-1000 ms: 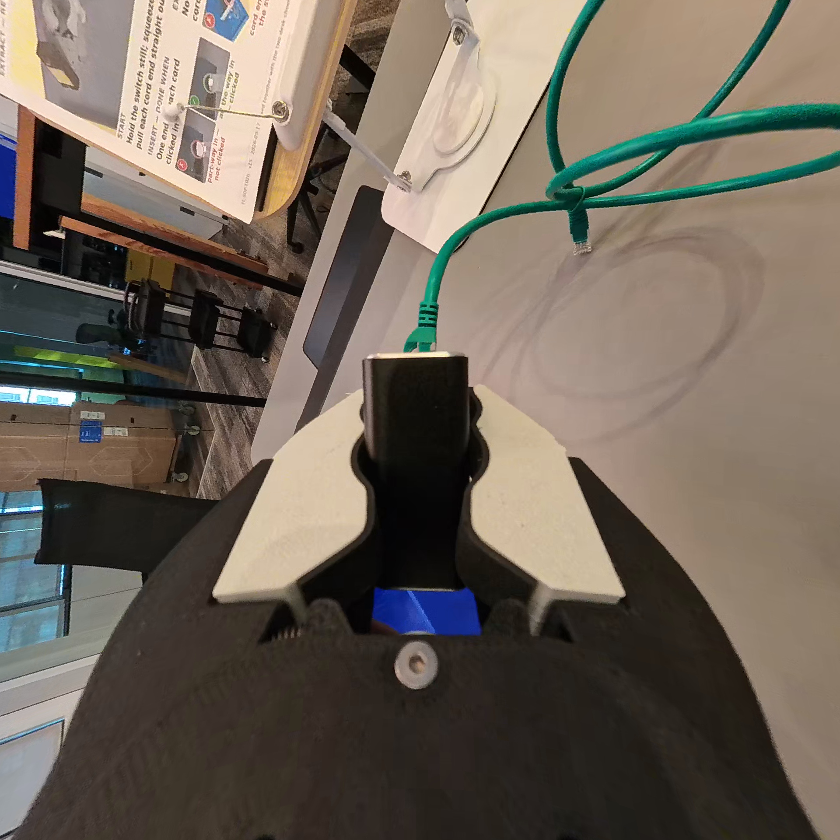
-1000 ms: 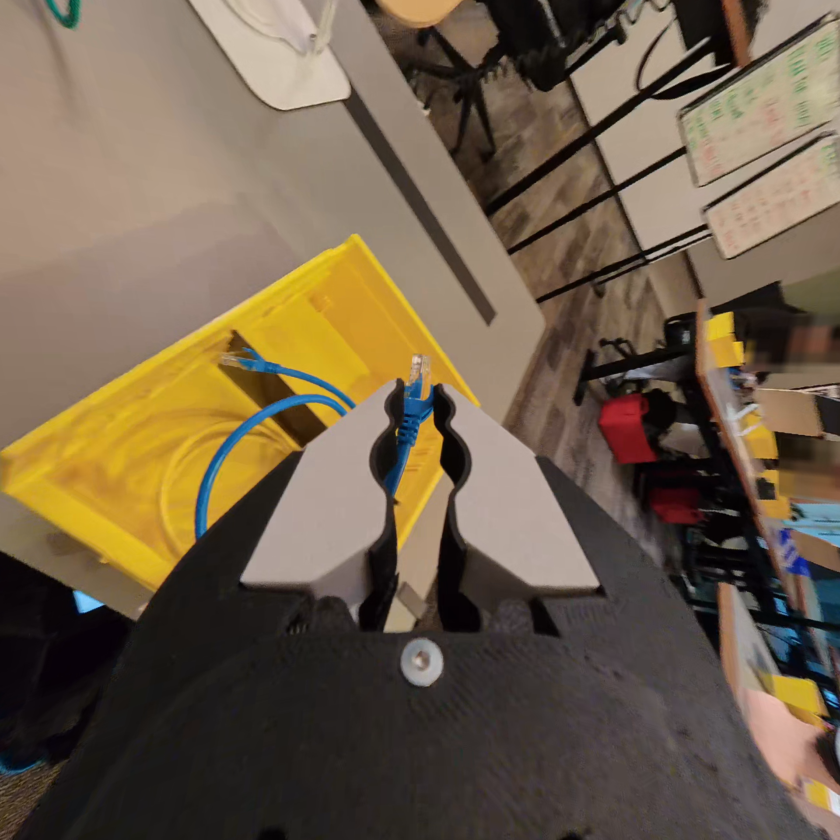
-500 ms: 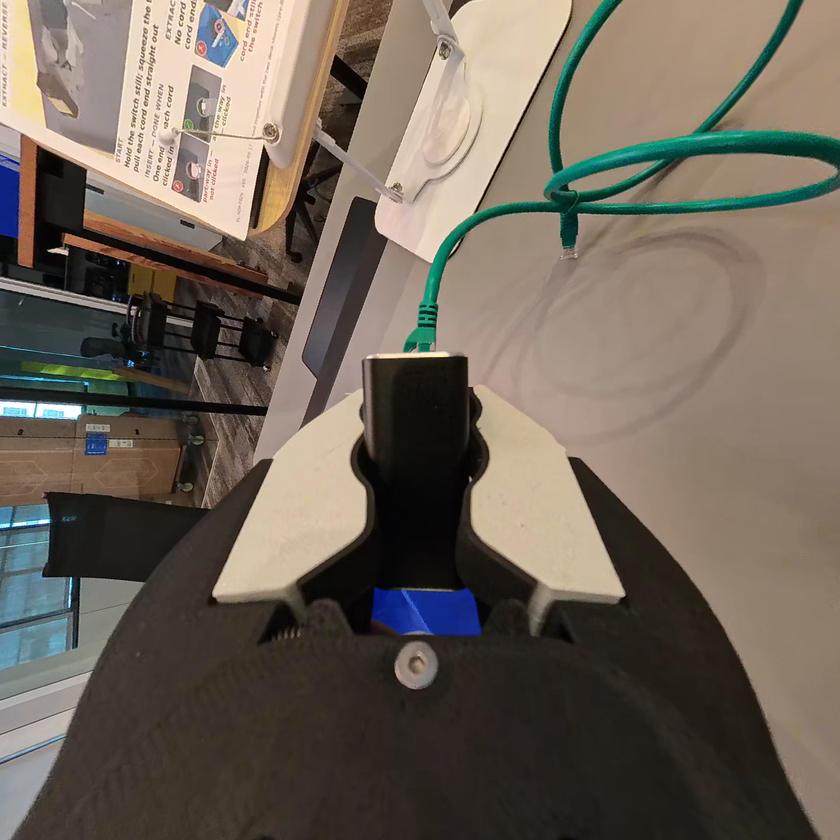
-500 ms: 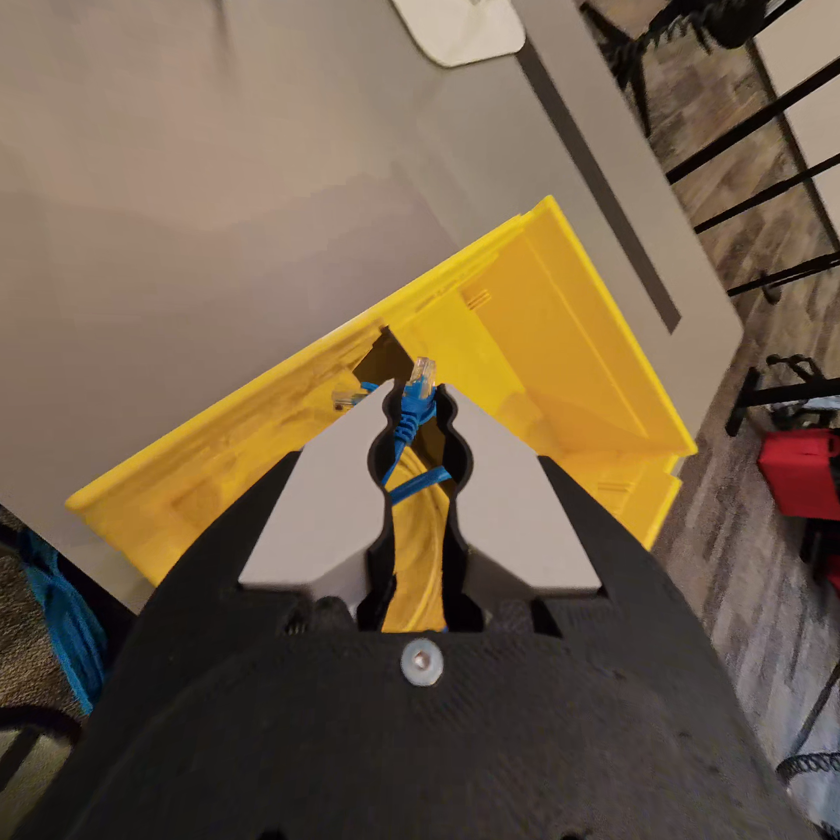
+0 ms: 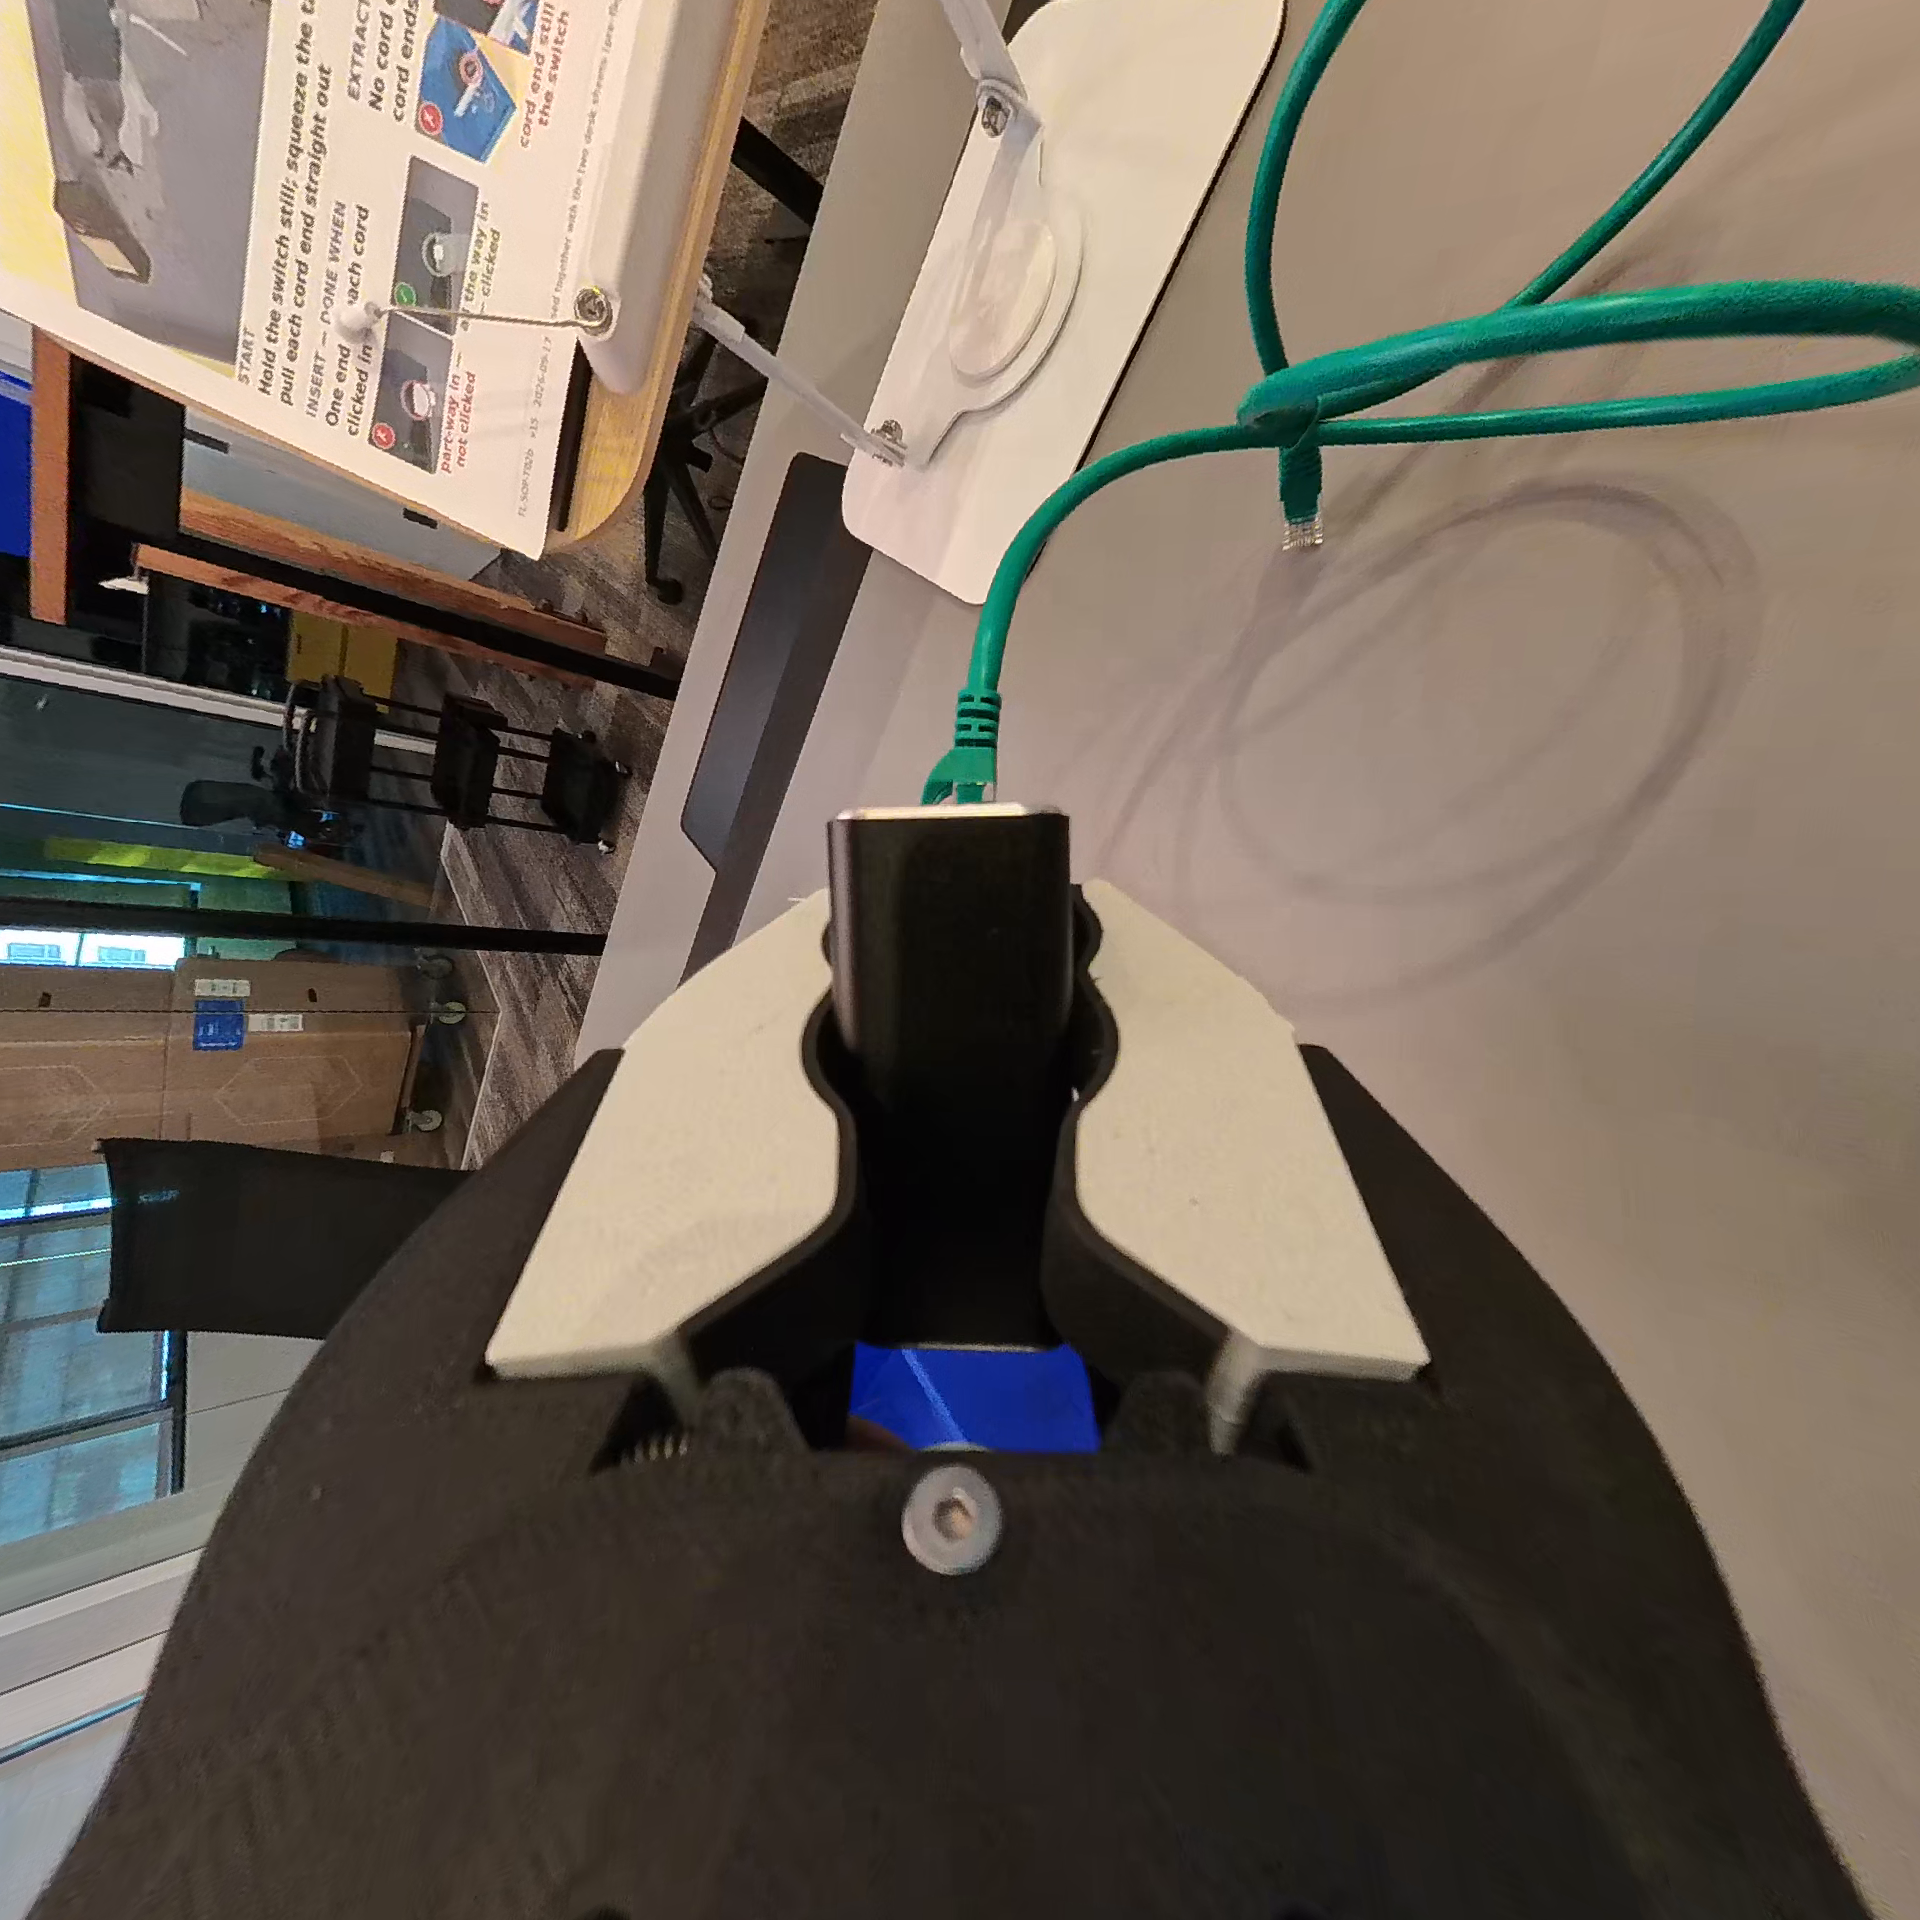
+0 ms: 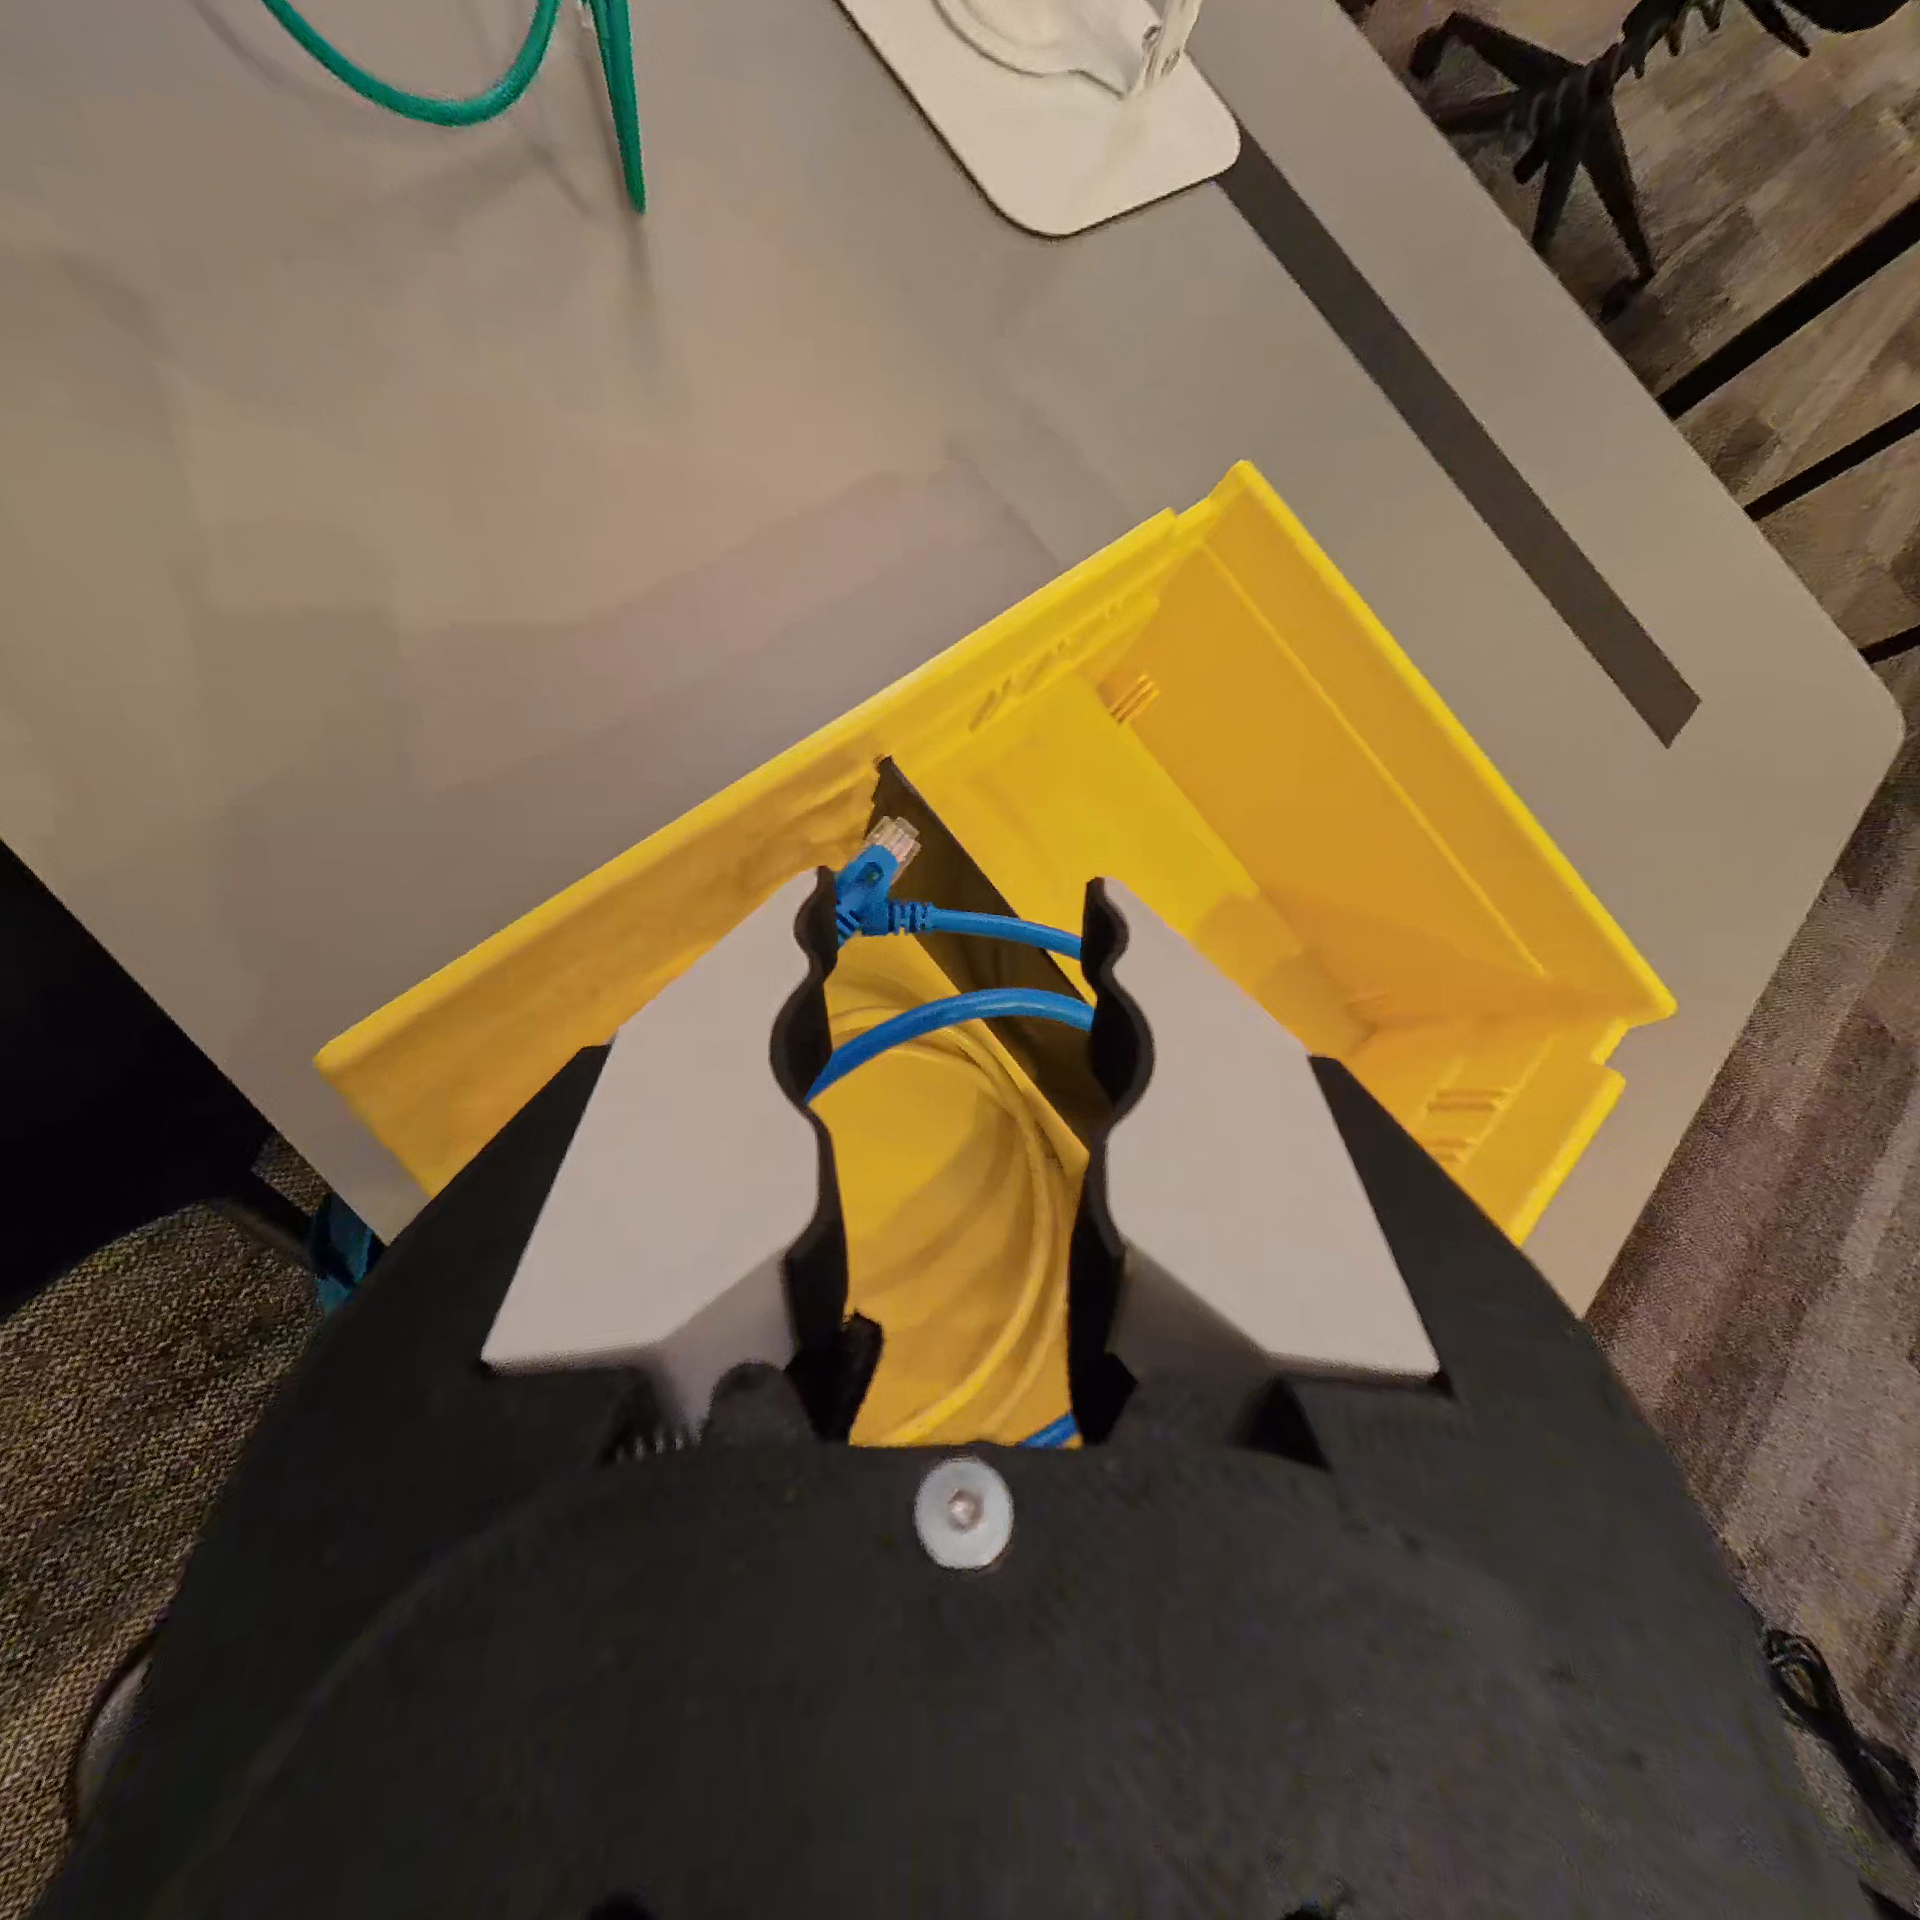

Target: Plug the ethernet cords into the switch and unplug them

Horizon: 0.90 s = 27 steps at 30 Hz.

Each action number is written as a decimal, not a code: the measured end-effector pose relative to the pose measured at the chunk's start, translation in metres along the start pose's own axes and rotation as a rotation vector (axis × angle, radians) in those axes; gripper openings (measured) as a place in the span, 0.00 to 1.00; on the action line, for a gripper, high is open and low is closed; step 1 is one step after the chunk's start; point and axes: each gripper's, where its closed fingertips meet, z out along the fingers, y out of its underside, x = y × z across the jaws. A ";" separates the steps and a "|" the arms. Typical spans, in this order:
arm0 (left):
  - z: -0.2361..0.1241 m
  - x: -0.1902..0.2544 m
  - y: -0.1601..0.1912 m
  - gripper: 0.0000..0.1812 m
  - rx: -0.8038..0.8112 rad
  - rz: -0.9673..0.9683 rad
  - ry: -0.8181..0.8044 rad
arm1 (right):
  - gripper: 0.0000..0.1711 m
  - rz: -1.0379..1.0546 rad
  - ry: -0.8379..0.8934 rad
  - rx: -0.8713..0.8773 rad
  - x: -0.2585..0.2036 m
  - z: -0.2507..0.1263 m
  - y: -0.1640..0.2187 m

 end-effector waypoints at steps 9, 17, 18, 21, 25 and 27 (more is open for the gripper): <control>-0.002 0.000 -0.003 0.20 0.007 0.007 -0.006 | 0.19 -0.089 0.082 -0.017 0.003 -0.049 -0.016; -0.007 0.004 -0.018 0.20 0.052 0.052 -0.023 | 0.21 -0.292 0.014 0.203 -0.075 -0.034 -0.112; -0.009 0.005 -0.020 0.20 0.061 0.060 -0.026 | 0.21 -0.316 -0.005 0.235 -0.088 -0.027 -0.127; -0.013 0.007 -0.028 0.20 0.093 0.084 -0.030 | 0.15 -0.371 -0.093 0.347 -0.129 -0.004 -0.173; -0.017 0.011 -0.037 0.20 0.123 0.122 -0.035 | 0.15 -0.457 -0.108 0.397 -0.158 0.032 -0.222; -0.018 0.014 -0.041 0.20 0.138 0.146 -0.031 | 0.17 -0.493 -0.127 0.411 -0.169 0.049 -0.241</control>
